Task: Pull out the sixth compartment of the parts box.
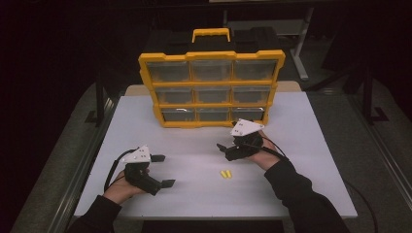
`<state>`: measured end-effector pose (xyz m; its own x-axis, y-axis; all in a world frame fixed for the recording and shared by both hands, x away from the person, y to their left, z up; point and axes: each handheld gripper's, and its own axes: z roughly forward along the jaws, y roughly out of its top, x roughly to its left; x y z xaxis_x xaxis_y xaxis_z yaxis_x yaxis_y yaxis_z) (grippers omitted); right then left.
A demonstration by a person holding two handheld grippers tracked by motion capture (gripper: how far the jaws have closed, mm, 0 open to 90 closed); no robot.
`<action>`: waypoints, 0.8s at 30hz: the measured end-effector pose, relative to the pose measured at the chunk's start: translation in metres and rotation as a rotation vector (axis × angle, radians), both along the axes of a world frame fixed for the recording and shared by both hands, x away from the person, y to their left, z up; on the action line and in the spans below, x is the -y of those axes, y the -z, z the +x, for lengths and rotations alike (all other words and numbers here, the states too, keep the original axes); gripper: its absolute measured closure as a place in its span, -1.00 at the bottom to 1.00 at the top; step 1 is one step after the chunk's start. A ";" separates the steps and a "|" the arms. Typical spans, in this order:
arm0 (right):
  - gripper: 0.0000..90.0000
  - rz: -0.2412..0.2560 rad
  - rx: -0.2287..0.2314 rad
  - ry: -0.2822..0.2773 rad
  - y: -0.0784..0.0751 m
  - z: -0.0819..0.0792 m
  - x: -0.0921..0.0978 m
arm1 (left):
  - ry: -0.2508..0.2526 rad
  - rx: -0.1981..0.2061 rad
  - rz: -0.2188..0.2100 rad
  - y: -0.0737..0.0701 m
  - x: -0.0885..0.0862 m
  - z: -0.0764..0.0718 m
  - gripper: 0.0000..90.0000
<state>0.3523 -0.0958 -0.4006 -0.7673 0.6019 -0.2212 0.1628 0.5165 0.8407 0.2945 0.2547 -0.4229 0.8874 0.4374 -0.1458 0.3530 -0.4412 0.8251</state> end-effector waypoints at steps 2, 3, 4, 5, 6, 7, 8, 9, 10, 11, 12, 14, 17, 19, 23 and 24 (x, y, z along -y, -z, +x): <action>-0.80 -0.011 0.014 0.001 -0.001 -0.001 -0.001 | -0.006 -0.005 0.000 0.001 -0.001 0.001 -1.00; -0.80 -0.018 0.020 0.002 0.000 -0.001 -0.002 | -0.012 -0.007 0.002 0.001 -0.001 0.001 -1.00; -0.80 -0.024 0.026 0.004 0.000 -0.001 -0.002 | -0.015 -0.008 0.003 0.001 -0.001 0.001 -1.00; -0.80 -0.024 0.026 0.004 0.000 -0.001 -0.002 | -0.015 -0.008 0.003 0.001 -0.001 0.001 -1.00; -0.80 -0.036 0.035 0.002 0.000 -0.002 -0.003 | -0.019 -0.005 0.009 0.002 -0.001 0.002 -1.00; -0.80 -0.039 0.039 0.003 0.000 -0.002 -0.003 | -0.019 -0.005 0.009 0.002 -0.001 0.002 -1.00; -0.80 -0.040 0.038 0.004 0.001 -0.002 -0.003 | -0.023 -0.002 0.011 0.002 -0.001 0.001 -0.98; -0.80 -0.040 0.038 0.004 0.001 -0.002 -0.003 | -0.023 -0.002 0.011 0.002 -0.001 0.001 -0.95; -0.80 -0.041 0.039 0.005 0.001 -0.003 -0.003 | -0.028 0.004 0.011 0.002 -0.001 0.001 -0.95; -0.80 -0.043 0.042 0.004 0.000 -0.003 -0.003 | -0.027 0.006 0.010 0.001 -0.001 0.001 -0.91; -0.80 -0.043 0.044 0.004 0.000 -0.003 -0.003 | -0.026 0.005 0.008 0.001 -0.001 0.001 -0.91; -0.80 -0.045 0.050 0.004 0.000 -0.003 -0.003 | -0.025 0.005 0.007 0.001 -0.001 0.001 -0.91; -0.80 -0.054 0.062 0.004 0.000 -0.004 -0.003 | -0.023 0.002 0.006 0.001 0.000 0.001 -0.92; -0.80 -0.059 0.064 0.005 0.000 -0.004 -0.003 | -0.026 0.000 0.005 0.001 0.000 0.001 -0.93; -0.80 -0.073 0.078 0.005 0.001 -0.004 -0.004 | -0.030 0.004 -0.006 0.000 -0.001 0.001 -0.96; -0.80 -0.078 0.082 0.004 0.001 -0.005 -0.004 | -0.032 0.004 -0.010 0.000 -0.001 0.001 -0.97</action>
<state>0.3478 -0.0918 -0.4014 -0.7424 0.5832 -0.3296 0.0973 0.5807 0.8083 0.2955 0.2557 -0.4230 0.8736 0.4639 -0.1468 0.3635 -0.4216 0.8307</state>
